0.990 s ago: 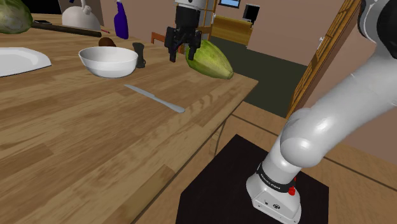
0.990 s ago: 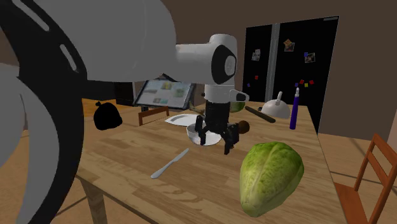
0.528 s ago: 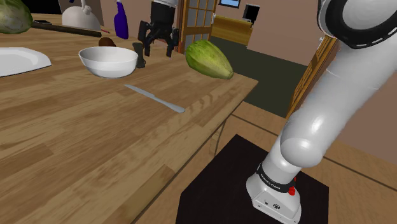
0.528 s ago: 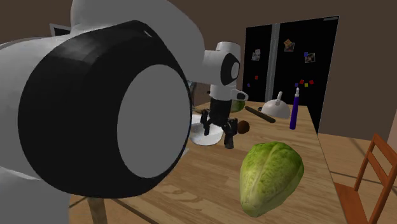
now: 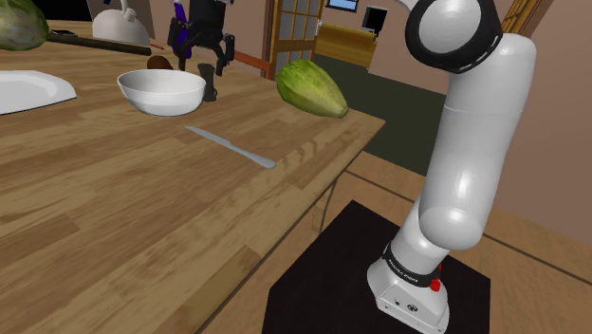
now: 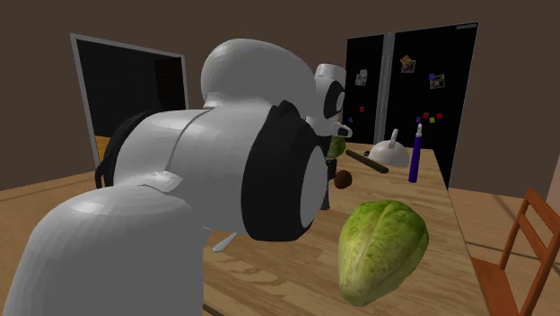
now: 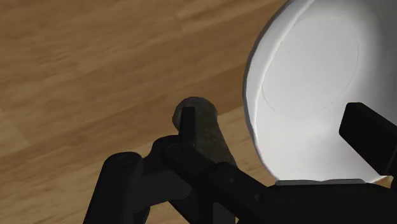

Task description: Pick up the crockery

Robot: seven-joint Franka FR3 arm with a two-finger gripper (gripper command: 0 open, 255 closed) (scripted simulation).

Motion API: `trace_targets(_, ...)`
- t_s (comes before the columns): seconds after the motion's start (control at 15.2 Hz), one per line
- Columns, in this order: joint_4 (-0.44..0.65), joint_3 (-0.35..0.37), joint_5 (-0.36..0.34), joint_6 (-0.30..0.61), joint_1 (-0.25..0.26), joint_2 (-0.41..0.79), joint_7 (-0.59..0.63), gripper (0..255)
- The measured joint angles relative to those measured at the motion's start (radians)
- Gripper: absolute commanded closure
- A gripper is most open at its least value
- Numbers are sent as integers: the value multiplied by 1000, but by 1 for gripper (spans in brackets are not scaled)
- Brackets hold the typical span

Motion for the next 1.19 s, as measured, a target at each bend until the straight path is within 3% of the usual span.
trace_targets(0.13, 16, 0, 0, 10, 3, 24, 7, 0)
trace_targets(0.53, -74, 0, 4, 92, 2, 16, -4, 0)
trace_targets(0.59, -78, 0, 4, 96, 2, 16, -5, 255)
trace_targets(1.19, -80, 0, 5, 99, 2, 15, -5, 255)
